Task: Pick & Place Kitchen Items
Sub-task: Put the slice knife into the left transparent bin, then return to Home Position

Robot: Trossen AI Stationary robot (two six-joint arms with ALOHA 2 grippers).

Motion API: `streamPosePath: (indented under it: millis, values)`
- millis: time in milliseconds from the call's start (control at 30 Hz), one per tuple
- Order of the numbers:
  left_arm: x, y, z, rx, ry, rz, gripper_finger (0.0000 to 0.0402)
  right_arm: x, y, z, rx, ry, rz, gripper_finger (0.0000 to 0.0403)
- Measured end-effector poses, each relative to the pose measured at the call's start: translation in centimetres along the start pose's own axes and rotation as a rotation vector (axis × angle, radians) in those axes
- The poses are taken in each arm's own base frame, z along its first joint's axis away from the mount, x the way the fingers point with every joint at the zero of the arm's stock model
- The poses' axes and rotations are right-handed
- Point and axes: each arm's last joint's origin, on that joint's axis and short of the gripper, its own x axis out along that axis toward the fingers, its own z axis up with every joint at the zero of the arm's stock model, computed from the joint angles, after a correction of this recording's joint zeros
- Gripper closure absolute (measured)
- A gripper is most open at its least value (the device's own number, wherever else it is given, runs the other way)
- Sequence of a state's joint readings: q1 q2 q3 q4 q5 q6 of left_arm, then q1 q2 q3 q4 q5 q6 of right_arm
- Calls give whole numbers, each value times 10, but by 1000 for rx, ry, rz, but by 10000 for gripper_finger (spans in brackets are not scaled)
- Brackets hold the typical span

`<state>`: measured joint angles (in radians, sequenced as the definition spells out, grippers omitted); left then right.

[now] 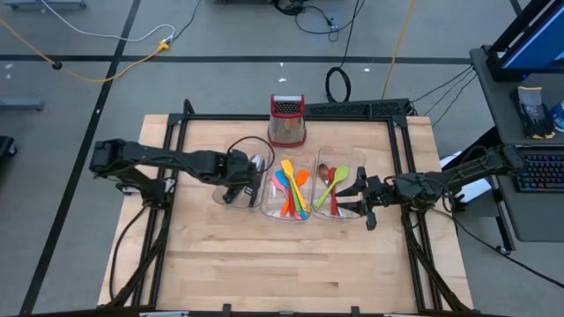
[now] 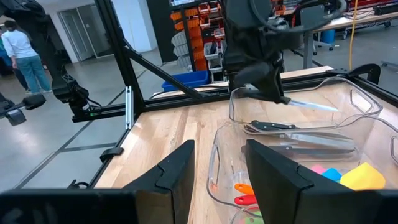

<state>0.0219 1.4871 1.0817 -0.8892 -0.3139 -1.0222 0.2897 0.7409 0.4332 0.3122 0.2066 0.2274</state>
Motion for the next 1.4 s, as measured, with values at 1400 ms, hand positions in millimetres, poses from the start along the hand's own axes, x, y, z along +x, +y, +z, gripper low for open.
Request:
streamPosePath:
  millis: [1400]
  values:
    - [55, -11, -4, 193, 95, 139, 274, 0, 0, 1, 3, -11, 1, 268]
